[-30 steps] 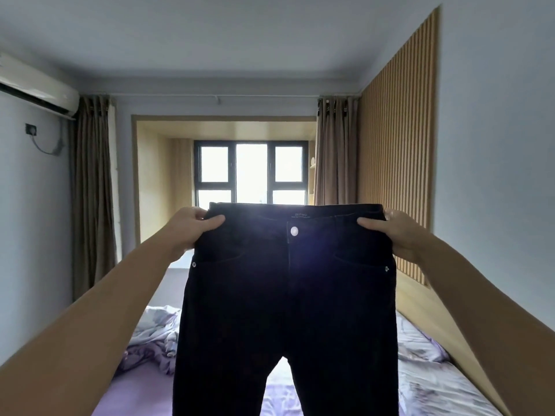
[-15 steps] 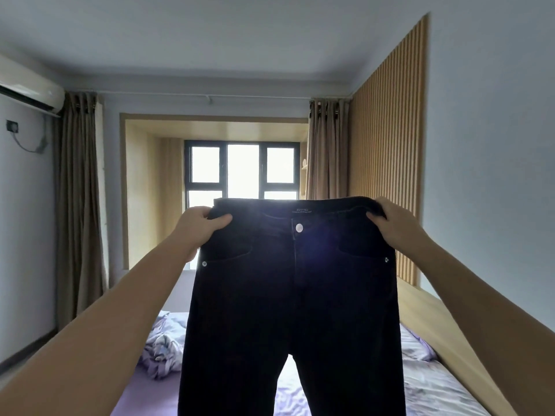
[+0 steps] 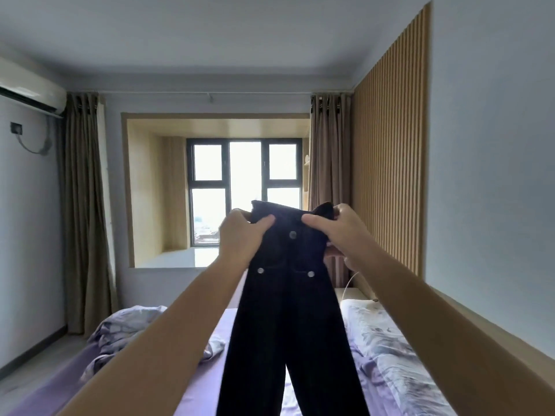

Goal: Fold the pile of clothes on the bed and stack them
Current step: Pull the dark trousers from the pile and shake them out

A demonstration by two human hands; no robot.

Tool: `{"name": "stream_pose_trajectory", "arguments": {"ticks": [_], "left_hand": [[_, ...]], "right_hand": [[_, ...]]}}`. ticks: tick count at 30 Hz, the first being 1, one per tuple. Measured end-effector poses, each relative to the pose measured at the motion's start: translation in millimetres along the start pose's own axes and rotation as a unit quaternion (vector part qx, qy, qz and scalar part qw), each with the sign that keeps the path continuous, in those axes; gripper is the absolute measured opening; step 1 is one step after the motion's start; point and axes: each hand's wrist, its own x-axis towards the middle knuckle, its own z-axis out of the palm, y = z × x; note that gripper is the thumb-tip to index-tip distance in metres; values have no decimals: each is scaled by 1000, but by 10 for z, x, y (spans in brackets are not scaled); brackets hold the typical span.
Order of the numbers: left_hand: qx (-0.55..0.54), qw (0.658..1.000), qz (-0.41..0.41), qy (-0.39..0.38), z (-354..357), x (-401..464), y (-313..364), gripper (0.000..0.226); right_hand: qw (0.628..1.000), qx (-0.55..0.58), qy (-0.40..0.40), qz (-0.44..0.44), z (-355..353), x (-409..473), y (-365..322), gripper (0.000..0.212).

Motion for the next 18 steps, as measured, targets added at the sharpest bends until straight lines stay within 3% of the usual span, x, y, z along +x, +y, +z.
{"name": "stream_pose_trajectory", "arguments": {"ticks": [6, 11, 13, 16, 18], "left_hand": [[-127, 985, -74, -95, 25, -202, -133, 9], [-156, 981, -64, -95, -61, -279, -245, 14], [-181, 976, -66, -105, -97, -307, -270, 18], [-167, 977, -44, -122, -135, -342, -320, 42], [-120, 988, -27, -93, -138, -354, -341, 35]], "right_hand": [[992, -11, -118, -48, 274, -107, 169, 40], [991, 10, -120, -53, 383, -140, 186, 35], [986, 78, -144, -32, 428, -142, 149, 23], [956, 216, -198, 12, 431, -184, 131, 25], [958, 192, -213, -18, 438, -229, 207, 25]]}}
